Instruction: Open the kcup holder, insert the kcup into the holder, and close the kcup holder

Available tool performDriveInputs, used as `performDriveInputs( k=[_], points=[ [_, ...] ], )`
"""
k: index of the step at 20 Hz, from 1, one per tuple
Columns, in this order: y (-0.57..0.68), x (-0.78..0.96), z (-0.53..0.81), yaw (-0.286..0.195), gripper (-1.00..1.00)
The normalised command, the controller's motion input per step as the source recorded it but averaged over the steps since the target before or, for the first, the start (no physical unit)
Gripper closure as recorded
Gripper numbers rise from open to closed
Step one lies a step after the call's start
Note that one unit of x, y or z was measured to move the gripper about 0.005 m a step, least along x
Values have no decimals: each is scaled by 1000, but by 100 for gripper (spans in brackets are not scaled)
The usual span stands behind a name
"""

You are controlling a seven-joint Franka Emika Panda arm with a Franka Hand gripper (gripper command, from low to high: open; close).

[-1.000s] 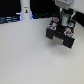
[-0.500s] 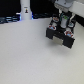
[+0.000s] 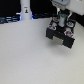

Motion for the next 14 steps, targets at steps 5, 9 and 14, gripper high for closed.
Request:
performDriveInputs(
  k=[5,9,14],
  points=[
    [26,43,-295,-6,100],
    [68,32,-279,0,100],
    [126,8,-98,2,100]
  ],
)
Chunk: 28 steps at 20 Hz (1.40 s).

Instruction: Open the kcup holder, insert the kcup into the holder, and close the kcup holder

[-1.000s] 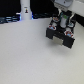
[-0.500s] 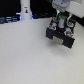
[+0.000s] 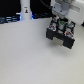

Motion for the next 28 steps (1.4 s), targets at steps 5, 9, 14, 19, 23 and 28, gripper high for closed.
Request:
performDriveInputs(
  k=[5,9,14,19,23,28],
  points=[
    [105,79,82,2,-100],
    [85,104,154,15,-100],
    [-21,212,407,35,-100],
    [-268,435,679,50,-100],
    [-230,423,613,70,-100],
    [-336,516,548,72,-100]
  ],
)
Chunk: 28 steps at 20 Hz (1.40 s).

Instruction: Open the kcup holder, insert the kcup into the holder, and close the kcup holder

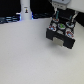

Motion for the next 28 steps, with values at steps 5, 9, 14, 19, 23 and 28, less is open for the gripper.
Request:
performDriveInputs(
  k=[5,9,14,19,23,28],
  points=[
    [-357,605,380,45,-100],
    [-231,762,229,14,-100],
    [-88,839,178,-4,-100],
    [-45,818,111,9,-100],
    [0,717,5,46,-100],
    [-29,580,-194,95,-100]
  ],
)
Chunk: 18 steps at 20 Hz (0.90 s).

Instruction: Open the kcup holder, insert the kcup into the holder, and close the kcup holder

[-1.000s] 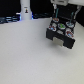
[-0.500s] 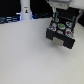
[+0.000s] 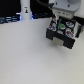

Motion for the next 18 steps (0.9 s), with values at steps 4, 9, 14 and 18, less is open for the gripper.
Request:
performDriveInputs(
  k=[4,9,14,18],
  points=[
    [-7,324,-277,186,-100],
    [-40,-33,-96,308,-100],
    [-46,-261,-43,296,-100],
    [-1,-385,-263,289,-100]
  ],
)
